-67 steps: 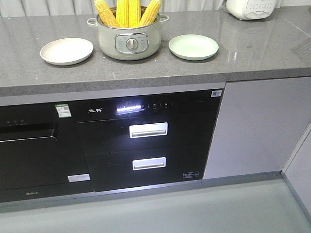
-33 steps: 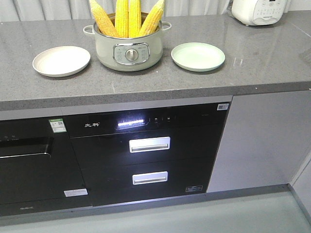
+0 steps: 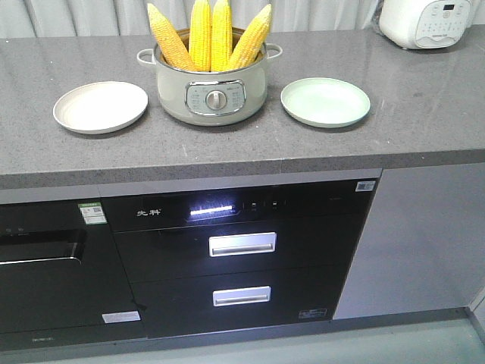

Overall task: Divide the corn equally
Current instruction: 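Drive the base toward the counter with the pot and plates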

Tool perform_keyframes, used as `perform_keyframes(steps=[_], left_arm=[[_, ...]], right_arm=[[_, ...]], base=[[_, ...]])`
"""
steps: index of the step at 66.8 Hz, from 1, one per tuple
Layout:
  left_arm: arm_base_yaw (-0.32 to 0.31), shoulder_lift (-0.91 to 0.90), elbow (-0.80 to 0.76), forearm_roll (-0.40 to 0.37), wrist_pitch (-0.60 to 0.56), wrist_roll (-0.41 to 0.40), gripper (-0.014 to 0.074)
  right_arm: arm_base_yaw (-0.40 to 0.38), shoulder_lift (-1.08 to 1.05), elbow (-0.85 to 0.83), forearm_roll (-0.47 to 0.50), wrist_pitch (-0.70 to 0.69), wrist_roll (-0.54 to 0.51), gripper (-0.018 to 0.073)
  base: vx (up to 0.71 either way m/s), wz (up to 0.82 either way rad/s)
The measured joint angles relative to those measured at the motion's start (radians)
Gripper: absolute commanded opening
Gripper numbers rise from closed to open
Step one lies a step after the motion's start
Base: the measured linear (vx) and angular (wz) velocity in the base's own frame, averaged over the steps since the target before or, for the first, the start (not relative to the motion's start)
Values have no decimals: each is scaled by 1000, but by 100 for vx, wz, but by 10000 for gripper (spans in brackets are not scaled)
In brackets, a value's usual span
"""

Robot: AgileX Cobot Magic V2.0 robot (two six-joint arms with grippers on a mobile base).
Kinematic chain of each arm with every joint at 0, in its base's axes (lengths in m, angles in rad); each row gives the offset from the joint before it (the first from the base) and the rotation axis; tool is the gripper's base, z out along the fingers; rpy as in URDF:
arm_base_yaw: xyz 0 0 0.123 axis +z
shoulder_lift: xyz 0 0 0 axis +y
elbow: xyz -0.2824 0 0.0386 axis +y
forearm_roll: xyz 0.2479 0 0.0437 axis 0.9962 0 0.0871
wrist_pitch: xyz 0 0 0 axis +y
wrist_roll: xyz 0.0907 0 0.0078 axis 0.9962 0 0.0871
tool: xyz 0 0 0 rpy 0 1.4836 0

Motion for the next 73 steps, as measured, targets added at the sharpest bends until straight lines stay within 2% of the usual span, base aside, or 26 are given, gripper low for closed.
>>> perform_keyframes(steps=[73], left_arm=[[0, 0, 0, 0, 0, 0, -7]], right_arm=[[0, 0, 0, 0, 0, 0, -6]], base=[[8, 3]])
